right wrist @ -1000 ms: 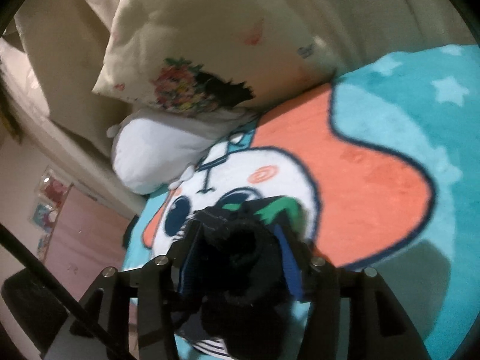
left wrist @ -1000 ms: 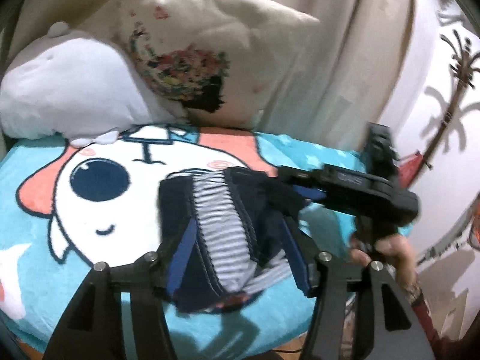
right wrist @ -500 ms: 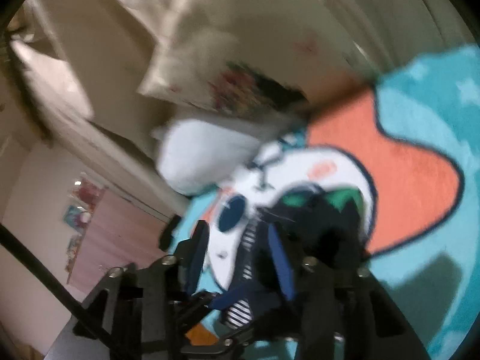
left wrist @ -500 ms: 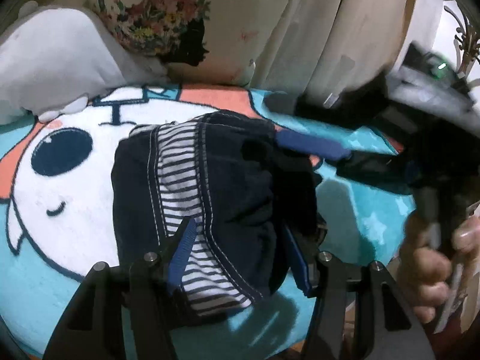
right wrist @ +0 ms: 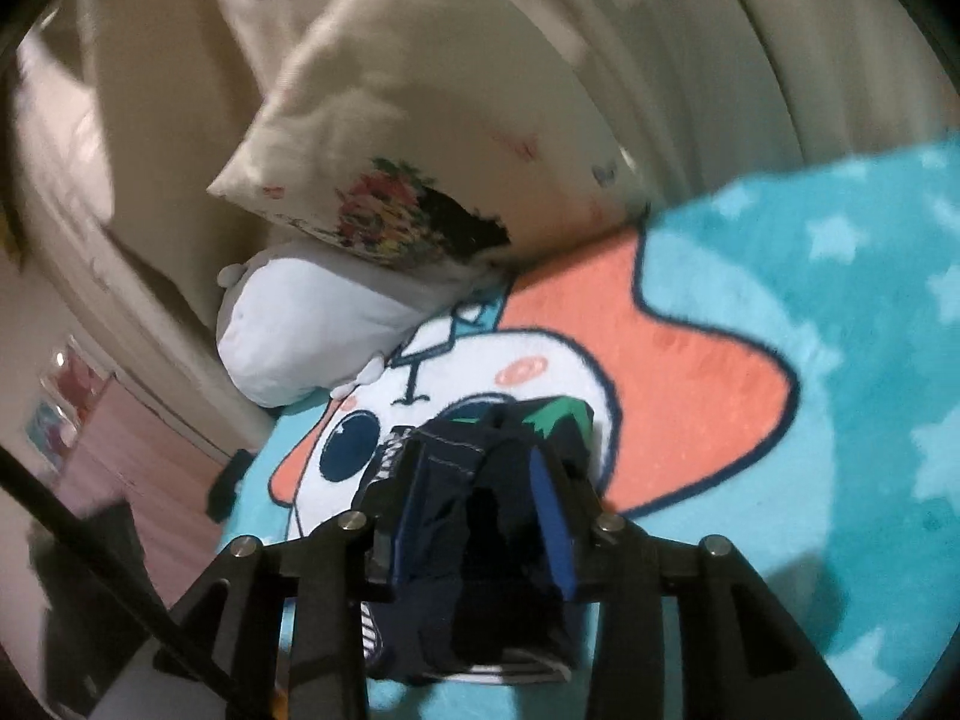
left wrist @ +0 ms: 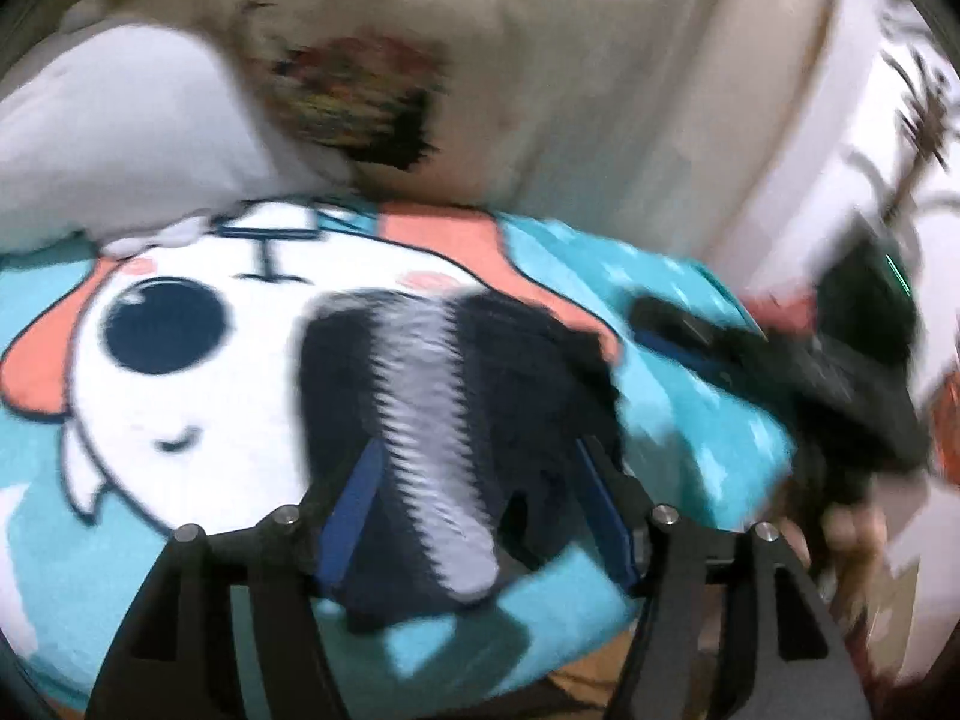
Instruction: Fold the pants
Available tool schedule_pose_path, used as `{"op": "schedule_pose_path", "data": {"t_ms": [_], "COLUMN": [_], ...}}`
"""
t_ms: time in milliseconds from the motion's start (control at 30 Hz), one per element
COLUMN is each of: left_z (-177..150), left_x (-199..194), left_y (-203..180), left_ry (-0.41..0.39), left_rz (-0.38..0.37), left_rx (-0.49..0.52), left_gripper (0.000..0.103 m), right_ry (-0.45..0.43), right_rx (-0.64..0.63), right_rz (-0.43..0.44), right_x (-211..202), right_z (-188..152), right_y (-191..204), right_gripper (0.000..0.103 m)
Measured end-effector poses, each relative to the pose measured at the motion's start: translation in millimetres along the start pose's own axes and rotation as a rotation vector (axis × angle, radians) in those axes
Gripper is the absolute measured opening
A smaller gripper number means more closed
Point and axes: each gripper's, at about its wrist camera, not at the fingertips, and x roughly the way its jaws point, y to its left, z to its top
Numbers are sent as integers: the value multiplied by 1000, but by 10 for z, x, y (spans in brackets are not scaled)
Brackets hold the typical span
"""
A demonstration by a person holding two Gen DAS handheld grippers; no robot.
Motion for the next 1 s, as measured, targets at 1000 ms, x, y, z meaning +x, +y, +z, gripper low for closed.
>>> {"op": "schedule_pose_path", "data": {"t_ms": [1000], "left_z": [180], "left_x": [675], "left_y": [661], "left_ry": [79], "left_rz": [-79], "left_rx": [-168], "left_gripper": [83], "right_ry": [125], "right_rx": [103], "right_rz": [32], "right_x": [428], "right_z": [-248], "right_y": [-388], "right_gripper": [79]}}
